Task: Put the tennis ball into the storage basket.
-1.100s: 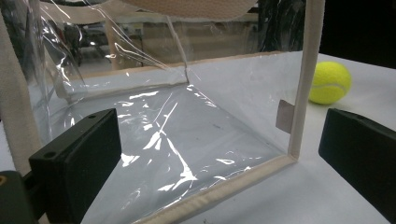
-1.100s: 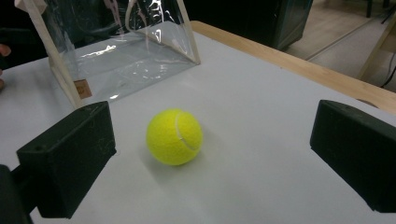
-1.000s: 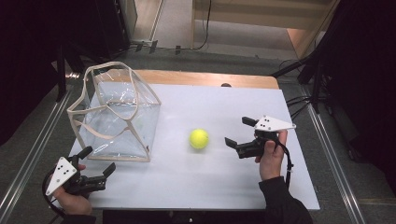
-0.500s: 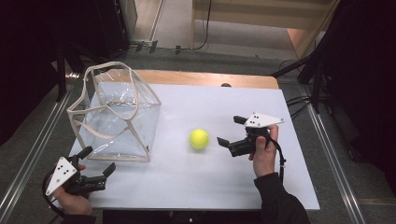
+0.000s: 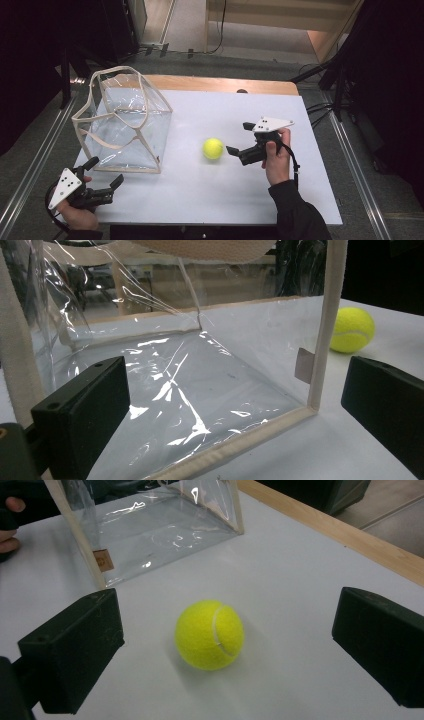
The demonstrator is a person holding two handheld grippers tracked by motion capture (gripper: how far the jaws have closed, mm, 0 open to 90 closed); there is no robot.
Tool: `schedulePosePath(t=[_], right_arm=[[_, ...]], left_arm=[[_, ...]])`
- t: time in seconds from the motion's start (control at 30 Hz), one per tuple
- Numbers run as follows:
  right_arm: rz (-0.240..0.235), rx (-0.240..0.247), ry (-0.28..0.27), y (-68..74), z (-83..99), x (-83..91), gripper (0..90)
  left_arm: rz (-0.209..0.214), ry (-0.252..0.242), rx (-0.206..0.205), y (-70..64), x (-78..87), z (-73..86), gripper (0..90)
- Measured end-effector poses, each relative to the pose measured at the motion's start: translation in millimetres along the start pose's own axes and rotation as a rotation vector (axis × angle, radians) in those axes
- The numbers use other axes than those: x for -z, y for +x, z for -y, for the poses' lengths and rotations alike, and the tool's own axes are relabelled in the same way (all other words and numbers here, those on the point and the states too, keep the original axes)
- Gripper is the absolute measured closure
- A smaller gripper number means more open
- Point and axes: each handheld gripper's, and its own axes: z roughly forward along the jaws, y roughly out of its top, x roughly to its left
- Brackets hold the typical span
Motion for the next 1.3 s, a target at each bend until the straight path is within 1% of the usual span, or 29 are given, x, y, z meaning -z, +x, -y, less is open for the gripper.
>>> schedulePosePath(t=[0.07,0.1,0.13,0.5,0.53,0.8,0.93,1.1,1.3], right_arm=[[-0.006,0.001,0.011,0.0,-1.2,-1.9,0.0],[-0.006,0.01,0.014,-0.6,-1.8,-3.0,0.0],[-0.008,0.005,0.023,-0.3,-2.5,-3.6,0.0],[-0.025,0.025,0.071,-2.6,-8.8,-12.4,0.0],[-0.028,0.02,0.078,-2.6,-9.4,-13.0,0.0],[-0.049,0.038,0.119,-2.3,-14.3,-19.1,0.0],[-0.044,0.036,0.13,-3.2,-15.8,-21.7,0.0],[-0.047,0.036,0.141,-5.6,-16.3,-25.3,0.0],[-0.054,0.04,0.168,-7.7,-18.2,-30.0,0.0]], left_arm=[[0.001,-0.001,0.0,0.1,0.0,0.1,0.0],[0.001,-0.001,0.0,0.1,-0.1,0.1,0.0],[0.0,0.0,0.0,0.1,0.0,0.0,0.0],[0.002,-0.002,0.0,0.2,0.0,0.1,0.0],[0.002,-0.003,0.0,0.3,0.0,0.1,0.0],[0.001,-0.002,-0.002,0.7,0.3,0.0,0.0],[0.003,-0.003,-0.001,0.8,0.3,0.1,0.0],[0.003,-0.003,0.0,0.7,0.4,0.1,0.0],[0.003,-0.003,0.0,0.4,0.4,0.0,0.0]])
